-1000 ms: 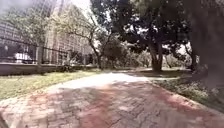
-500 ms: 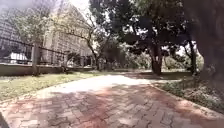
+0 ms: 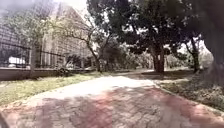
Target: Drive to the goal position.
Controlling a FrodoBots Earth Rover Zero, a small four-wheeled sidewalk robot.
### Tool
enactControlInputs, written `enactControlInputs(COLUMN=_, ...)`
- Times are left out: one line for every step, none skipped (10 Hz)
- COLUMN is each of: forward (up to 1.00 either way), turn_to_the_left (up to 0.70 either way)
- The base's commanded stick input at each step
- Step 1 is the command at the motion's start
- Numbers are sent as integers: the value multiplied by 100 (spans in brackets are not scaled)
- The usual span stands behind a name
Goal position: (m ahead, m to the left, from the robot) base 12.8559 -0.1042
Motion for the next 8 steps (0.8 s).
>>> enactControlInputs(forward=70, turn_to_the_left=-26)
enactControlInputs(forward=70, turn_to_the_left=-26)
enactControlInputs(forward=70, turn_to_the_left=-10)
enactControlInputs(forward=70, turn_to_the_left=0)
enactControlInputs(forward=70, turn_to_the_left=0)
enactControlInputs(forward=70, turn_to_the_left=-8)
enactControlInputs(forward=70, turn_to_the_left=-26)
enactControlInputs(forward=70, turn_to_the_left=-25)
